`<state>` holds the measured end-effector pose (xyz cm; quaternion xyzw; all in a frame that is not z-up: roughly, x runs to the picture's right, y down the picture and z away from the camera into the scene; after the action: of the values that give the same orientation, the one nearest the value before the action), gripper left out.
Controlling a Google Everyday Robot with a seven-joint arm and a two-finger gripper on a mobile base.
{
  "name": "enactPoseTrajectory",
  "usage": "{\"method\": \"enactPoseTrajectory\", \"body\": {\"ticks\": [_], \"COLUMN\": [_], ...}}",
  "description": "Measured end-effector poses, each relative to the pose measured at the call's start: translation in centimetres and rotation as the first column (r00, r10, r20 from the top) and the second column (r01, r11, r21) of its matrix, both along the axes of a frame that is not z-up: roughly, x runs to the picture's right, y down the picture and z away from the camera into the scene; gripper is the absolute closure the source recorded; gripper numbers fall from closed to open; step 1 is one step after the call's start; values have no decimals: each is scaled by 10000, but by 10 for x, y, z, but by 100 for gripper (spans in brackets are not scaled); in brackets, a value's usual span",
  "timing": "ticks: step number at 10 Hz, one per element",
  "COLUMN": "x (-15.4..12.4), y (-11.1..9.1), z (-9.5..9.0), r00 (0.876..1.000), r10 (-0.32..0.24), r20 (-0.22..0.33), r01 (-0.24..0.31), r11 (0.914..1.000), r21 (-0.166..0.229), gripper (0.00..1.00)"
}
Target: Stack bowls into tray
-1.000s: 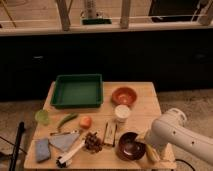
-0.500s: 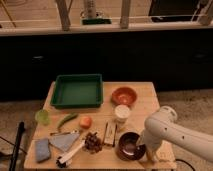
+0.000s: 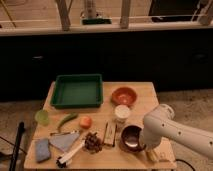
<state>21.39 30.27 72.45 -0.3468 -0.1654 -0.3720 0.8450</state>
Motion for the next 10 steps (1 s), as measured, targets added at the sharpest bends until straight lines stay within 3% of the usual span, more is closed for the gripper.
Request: {"method": "enactPoseTrajectory", "body": {"ticks": [2, 5, 6, 8, 10], "x": [7, 18, 27, 38, 57], "y": [-9, -37, -52, -67, -89], "z": [-3, -20, -27, -30, -35], "r00": [9997, 9984, 9966, 9940, 9860], "r10": [227, 559, 817, 1092, 1668], "r20": [-74, -81, -109, -103, -64], "r01": [-225, -550, -796, -1058, -1609], "r11": [9996, 9944, 9883, 9792, 9598], "r21": [191, 898, 1299, 1730, 2298], "gripper": [100, 100, 100, 100, 100]}}
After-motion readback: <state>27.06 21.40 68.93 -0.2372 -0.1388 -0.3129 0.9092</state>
